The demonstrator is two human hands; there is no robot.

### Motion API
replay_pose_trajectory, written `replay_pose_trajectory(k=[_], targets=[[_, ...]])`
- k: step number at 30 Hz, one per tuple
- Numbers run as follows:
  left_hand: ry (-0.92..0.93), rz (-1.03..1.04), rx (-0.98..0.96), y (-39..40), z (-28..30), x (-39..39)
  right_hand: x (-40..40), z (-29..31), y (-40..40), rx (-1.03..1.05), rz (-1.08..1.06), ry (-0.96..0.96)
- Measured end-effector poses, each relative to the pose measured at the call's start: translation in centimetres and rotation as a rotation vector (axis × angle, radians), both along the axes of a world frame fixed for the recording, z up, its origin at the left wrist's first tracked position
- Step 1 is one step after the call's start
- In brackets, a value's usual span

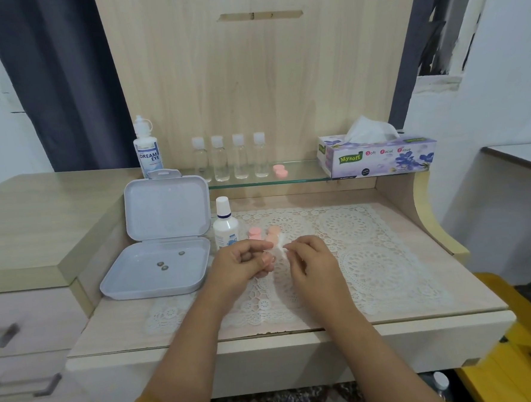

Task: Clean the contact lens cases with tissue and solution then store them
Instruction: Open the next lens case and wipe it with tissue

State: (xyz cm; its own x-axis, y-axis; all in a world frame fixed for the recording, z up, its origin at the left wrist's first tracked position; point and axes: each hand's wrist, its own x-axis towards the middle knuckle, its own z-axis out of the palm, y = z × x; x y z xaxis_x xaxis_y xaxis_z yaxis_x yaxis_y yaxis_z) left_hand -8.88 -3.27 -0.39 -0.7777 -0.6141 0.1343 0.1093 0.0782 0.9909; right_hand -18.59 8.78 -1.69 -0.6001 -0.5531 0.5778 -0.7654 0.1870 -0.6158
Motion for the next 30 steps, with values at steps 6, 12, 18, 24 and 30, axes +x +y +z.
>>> replay_pose_trajectory(k=[6, 12, 18, 24, 30], targets=[[-0.034, -0.042, -0.019, 0.2, 0.2, 0.2, -0.4, 0.8, 0.4, 0.063, 0.006, -0.311], [-0.059, -0.079, 0.023, 0.3, 0.3, 0.2, -0.5, 0.5, 0.1, 0.094, -0.046, -0.241], [-0.039, -0.109, -0.019, 0.4, 0.3, 0.1, -0.3, 0.5, 0.3, 0.068, -0.008, -0.225], [-0.053, -0.095, 0.006, 0.4, 0.4, 0.2, -0.2, 1.3, 0.6, -0.032, 0.055, -0.411], [-0.084, -0.200, -0.024, 0.5, 0.4, 0.2, -0.3, 1.0, 0.3, 0.046, 0.035, -0.376]])
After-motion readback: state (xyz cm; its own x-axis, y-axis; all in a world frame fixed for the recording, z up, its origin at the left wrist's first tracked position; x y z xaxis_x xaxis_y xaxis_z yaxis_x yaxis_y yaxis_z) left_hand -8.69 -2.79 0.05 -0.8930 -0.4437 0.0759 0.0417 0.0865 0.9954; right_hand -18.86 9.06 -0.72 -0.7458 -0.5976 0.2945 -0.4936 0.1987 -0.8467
